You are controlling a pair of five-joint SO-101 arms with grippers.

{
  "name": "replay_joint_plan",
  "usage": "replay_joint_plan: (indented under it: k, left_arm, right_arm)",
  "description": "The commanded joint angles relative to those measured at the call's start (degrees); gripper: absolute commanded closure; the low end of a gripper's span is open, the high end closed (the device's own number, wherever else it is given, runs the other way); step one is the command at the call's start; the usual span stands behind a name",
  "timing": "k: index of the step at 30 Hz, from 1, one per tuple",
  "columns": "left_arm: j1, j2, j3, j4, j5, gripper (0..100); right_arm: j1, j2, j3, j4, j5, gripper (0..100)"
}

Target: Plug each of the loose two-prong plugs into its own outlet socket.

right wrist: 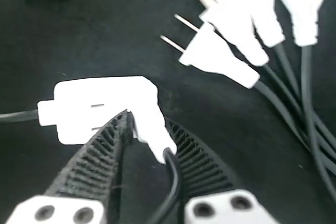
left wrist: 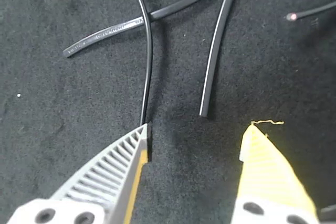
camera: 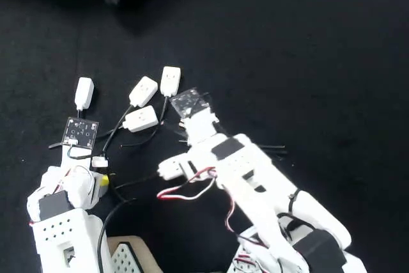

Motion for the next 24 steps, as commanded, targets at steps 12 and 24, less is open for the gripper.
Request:
replay_joint_plan:
  k: [12, 24]
  left_arm:
    - [0.7, 0.0, 0.2, -1.8, -2.4, 72]
    - [0.7, 0.0, 0.2, -1.6, -2.5, 72]
  right_arm:
    - [32.4, -25.2, 2.5, 23.6, 19.5, 98.6]
    - [83.2, -25.8, 4.1, -0.8, 53.6, 98.6]
